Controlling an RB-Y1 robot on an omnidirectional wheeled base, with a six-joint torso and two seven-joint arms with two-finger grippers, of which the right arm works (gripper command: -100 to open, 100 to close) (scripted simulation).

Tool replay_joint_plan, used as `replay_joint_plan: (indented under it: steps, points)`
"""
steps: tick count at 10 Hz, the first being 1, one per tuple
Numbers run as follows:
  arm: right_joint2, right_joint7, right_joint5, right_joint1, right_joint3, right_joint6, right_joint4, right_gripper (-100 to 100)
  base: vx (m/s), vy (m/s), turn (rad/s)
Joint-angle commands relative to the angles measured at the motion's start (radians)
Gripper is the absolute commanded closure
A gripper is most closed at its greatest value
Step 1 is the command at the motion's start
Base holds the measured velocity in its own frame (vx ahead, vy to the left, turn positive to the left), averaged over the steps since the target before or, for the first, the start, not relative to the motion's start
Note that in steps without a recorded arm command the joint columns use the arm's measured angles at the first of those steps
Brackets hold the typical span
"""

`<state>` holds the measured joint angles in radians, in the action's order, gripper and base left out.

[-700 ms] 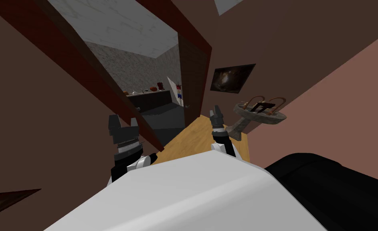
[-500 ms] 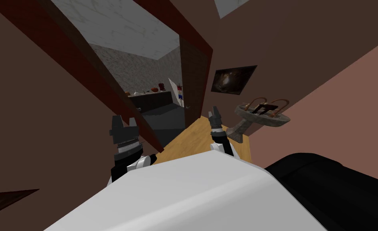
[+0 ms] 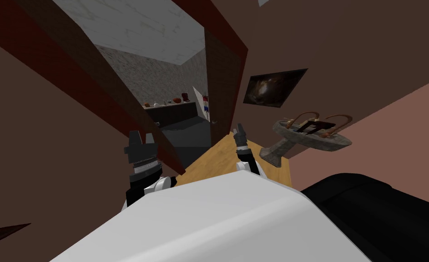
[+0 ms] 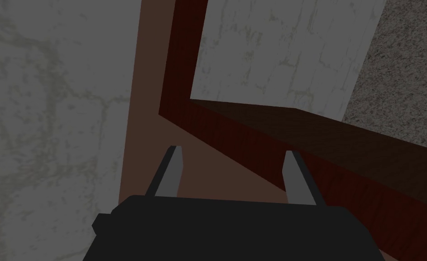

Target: Push the door open

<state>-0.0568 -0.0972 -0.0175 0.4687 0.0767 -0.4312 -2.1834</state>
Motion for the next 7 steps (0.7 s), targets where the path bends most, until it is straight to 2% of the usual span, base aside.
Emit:
replay_joint_plan:
  steps: [1,6,7]
  points:
    - [-0.004,0.004,0.003,-0.008,0.006,-0.011,0.033,-100,0.114,-0.069,0.057]
    - [-0.016,0.017,0.015,-0.052,0.021,-0.038,0.149,-100,0.091,-0.06,0.07]
    - [-0.016,0.017,0.015,-0.052,0.021,-0.038,0.15,-100,0.055,-0.041,0.029]
